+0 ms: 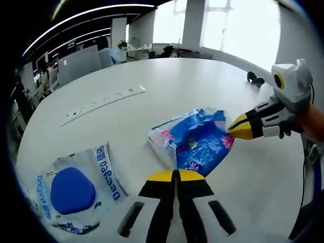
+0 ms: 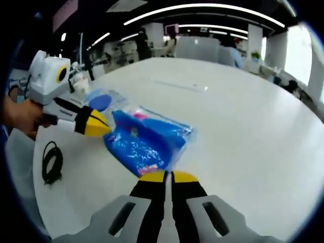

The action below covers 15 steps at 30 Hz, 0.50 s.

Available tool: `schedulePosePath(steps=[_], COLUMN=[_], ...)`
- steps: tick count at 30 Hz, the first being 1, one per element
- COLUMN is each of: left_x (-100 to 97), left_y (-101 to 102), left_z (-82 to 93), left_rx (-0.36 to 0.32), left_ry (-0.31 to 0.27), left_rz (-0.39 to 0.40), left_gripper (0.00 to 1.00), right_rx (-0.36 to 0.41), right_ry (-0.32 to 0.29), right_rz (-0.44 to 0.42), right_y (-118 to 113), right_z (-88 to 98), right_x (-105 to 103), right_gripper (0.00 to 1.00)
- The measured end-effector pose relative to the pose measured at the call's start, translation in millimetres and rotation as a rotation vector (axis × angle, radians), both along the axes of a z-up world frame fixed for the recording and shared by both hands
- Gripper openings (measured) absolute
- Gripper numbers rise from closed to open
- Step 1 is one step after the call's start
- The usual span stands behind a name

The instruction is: Arrange the tabletop items into an orderly group along one side of the table until the central work area is clear of visible clutter.

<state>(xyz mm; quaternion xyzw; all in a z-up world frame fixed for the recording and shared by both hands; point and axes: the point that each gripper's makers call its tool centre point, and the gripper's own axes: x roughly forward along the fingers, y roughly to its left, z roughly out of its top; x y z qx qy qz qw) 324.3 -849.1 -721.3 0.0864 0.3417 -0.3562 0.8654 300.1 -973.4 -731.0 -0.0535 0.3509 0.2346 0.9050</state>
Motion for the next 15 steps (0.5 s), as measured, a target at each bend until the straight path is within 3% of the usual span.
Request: schedulePosePath(steps=[15], left_x=[16.1], left_y=[19.2], left_z=[9.5], left_rx=[0.028], left_ry=[-0.037], left_rz=[0.020], left_gripper=[0.00], right_rx=[0.005], right_ry=[-0.027], right_rz=[0.032], right_y=[21.0], right_z=[7.2], right_x=[15.6], right_gripper=[0.00])
